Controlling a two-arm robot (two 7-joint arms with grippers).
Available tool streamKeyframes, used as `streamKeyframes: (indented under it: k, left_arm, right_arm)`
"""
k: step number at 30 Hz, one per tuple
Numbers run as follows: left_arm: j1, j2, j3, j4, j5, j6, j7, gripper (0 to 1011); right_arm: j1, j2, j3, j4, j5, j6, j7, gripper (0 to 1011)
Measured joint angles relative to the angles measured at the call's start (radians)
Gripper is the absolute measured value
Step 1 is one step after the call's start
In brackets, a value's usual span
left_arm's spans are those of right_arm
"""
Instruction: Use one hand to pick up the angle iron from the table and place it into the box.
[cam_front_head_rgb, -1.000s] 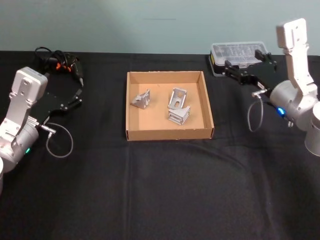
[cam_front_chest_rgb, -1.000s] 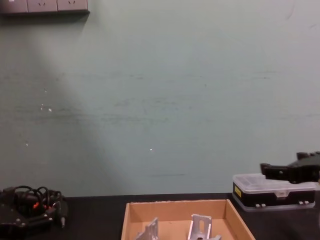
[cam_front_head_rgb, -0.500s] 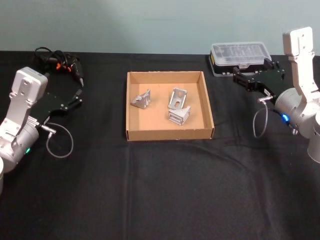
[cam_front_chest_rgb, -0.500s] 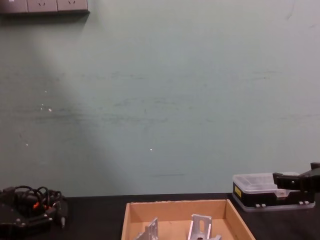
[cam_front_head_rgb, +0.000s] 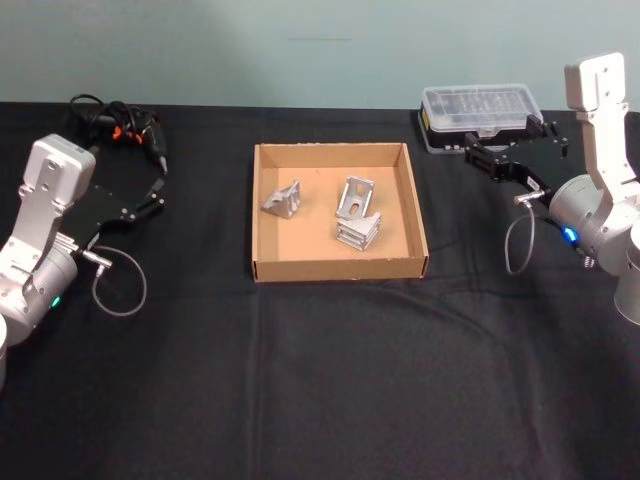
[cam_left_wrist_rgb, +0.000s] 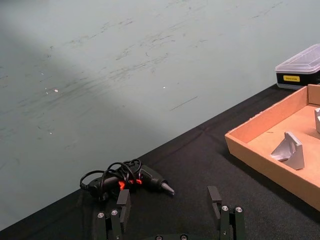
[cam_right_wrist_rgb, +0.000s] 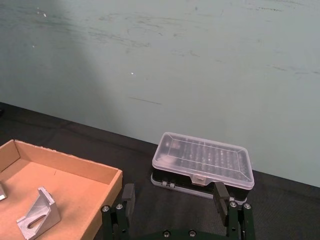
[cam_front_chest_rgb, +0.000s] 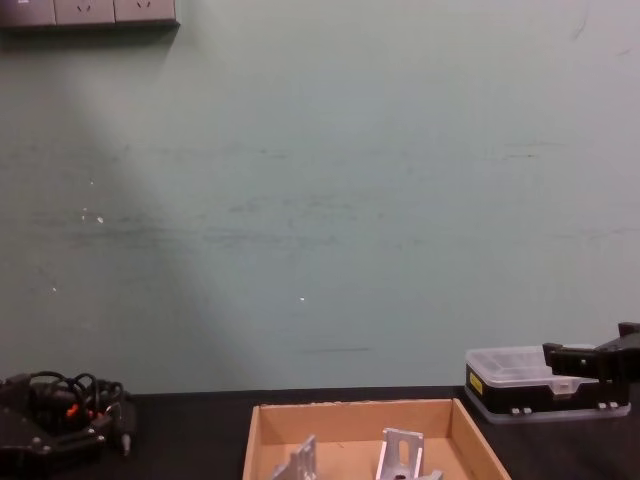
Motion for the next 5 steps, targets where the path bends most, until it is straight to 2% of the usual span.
streamKeyframes:
  k: [5]
  left_arm:
    - [0.000, 0.000, 0.000, 0.000, 0.000, 0.000, 0.000, 1000]
  right_arm:
    - [0.000, 0.000, 0.000, 0.000, 0.000, -0.001, 0.001, 1003]
